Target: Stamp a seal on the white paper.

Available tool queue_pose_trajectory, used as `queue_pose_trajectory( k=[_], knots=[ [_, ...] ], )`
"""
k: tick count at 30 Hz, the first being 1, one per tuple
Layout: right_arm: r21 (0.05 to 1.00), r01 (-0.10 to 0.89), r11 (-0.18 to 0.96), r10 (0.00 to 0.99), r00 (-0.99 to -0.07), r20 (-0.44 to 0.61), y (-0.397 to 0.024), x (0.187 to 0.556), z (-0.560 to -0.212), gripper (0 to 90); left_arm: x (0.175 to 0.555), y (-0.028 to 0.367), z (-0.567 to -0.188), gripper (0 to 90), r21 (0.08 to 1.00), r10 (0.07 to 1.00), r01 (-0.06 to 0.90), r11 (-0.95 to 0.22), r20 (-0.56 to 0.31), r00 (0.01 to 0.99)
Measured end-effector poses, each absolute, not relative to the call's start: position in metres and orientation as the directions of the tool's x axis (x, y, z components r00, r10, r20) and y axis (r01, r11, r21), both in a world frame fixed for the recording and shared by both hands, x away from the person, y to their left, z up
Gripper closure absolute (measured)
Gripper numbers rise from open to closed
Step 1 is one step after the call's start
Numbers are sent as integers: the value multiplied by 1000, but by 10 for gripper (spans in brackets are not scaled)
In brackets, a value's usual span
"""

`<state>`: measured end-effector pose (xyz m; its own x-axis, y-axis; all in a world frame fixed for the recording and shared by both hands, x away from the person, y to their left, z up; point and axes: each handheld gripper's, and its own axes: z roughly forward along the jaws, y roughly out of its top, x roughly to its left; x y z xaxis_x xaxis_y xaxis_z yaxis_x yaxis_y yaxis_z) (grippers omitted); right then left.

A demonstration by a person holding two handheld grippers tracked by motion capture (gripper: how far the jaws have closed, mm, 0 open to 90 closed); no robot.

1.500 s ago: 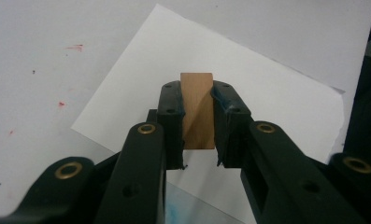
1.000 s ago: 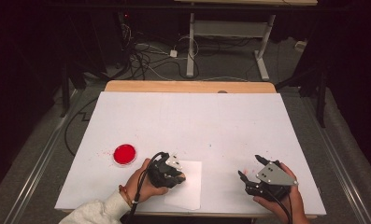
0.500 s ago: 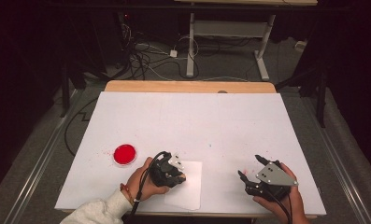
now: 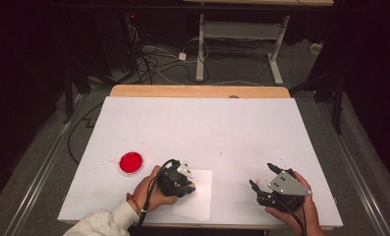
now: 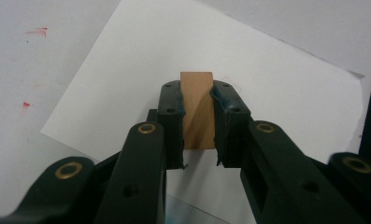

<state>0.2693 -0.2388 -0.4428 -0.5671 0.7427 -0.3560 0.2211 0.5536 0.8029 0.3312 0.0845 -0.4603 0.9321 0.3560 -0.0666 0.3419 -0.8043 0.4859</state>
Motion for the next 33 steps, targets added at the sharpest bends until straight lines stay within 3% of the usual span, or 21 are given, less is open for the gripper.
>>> queue_pose_trajectory(
  k=[25,33],
  knots=[
    [804,224,551,743,-569,-351,-239,269,-443,265,330,84,-461,736,482,353,334,-810,-54,934],
    [806,226,547,747,-567,-348,-241,269,-442,265,328,85,-453,736,493,360,318,-810,-11,933]
  ],
)
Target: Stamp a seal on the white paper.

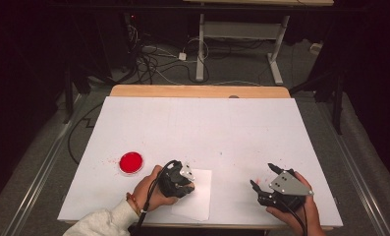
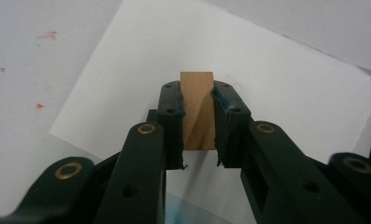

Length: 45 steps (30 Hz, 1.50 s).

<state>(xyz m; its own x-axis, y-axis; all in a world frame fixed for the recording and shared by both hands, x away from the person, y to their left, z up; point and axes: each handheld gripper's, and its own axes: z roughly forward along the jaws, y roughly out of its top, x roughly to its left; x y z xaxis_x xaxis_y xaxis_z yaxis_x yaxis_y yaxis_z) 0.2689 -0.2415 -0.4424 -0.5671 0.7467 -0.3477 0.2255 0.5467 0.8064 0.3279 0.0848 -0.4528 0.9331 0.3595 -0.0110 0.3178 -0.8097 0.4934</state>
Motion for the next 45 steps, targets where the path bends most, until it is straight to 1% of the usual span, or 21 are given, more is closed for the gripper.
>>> queue_pose_trajectory(
  k=[4,5,13,32,39,45],
  knots=[
    [808,225,544,749,-564,-347,-242,269,-442,265,329,93,-440,736,555,368,323,-767,-32,929],
    [808,226,544,750,-564,-346,-242,269,-442,265,328,94,-438,736,563,372,321,-761,-25,928],
    [809,223,544,749,-564,-348,-242,268,-441,266,328,105,-428,736,590,385,320,-741,-16,923],
    [809,213,547,743,-570,-352,-241,267,-440,267,332,127,-419,735,614,428,332,-716,10,904],
    [812,214,543,744,-570,-348,-242,267,-440,267,333,136,-417,735,628,444,349,-696,-6,896],
    [812,212,544,743,-571,-349,-242,267,-439,268,334,141,-419,735,617,448,355,-702,-5,894]
  ],
)
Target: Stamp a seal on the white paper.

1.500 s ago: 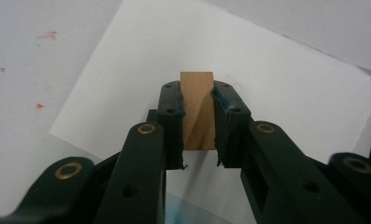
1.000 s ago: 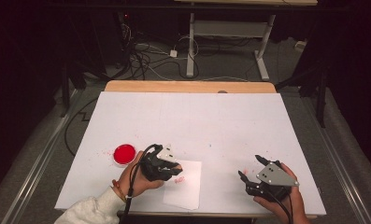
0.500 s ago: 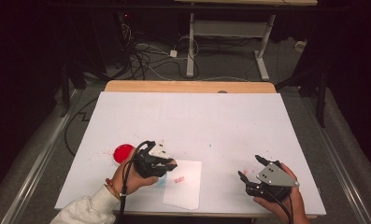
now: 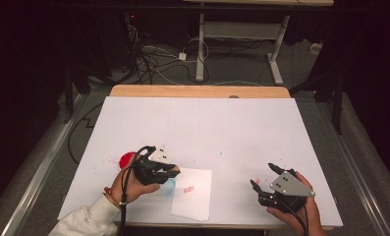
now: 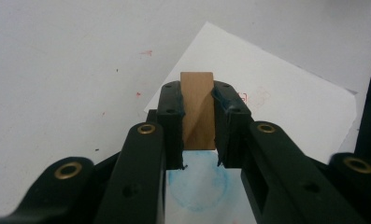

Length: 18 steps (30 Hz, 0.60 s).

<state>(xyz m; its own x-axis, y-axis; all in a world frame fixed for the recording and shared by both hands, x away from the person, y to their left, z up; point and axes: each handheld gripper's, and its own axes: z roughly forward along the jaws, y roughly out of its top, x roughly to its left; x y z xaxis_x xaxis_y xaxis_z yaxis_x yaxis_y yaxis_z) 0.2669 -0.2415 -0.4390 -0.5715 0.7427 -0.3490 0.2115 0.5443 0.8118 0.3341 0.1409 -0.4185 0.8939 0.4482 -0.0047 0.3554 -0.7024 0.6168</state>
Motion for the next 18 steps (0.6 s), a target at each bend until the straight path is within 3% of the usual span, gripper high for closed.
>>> queue_pose_trajectory(
  k=[18],
  knots=[
    [811,212,545,733,-590,-338,-235,277,-441,269,340,177,-413,735,645,518,388,-659,14,855]
  ],
)
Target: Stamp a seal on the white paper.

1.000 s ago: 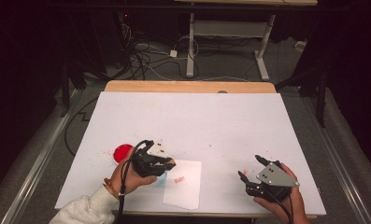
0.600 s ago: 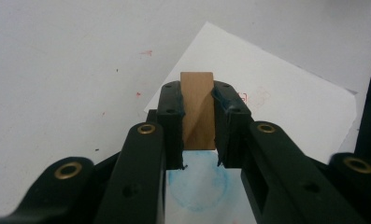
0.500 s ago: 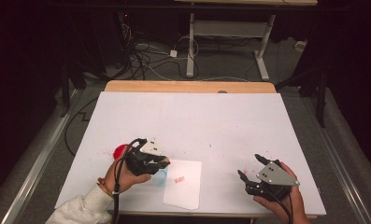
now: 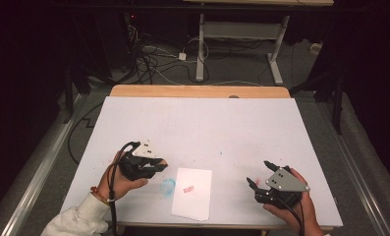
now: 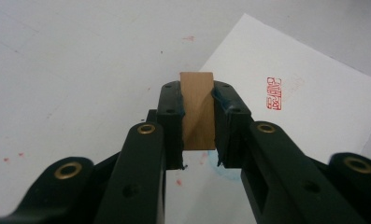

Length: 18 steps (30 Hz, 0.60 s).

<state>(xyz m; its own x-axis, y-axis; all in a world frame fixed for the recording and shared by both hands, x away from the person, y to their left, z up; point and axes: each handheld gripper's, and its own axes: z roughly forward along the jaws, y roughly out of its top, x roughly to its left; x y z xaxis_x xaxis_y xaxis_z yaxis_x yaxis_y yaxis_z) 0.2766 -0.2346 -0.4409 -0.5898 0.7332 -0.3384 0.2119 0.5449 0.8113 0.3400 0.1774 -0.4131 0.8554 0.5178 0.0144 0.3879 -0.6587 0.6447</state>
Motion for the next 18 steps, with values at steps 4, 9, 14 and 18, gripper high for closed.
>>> queue_pose_trajectory(
  k=[4,9,14,18],
  knots=[
    [814,211,541,735,-589,-335,-235,278,-440,269,342,186,-412,735,655,528,393,-645,10,849],
    [811,211,546,729,-595,-337,-232,280,-441,268,342,195,-412,735,656,549,407,-636,14,836],
    [812,208,546,725,-602,-334,-230,282,-441,268,342,203,-411,735,654,570,419,-630,22,821],
    [809,204,551,720,-606,-337,-228,283,-441,269,343,210,-411,735,650,588,433,-624,25,808]
  ],
)
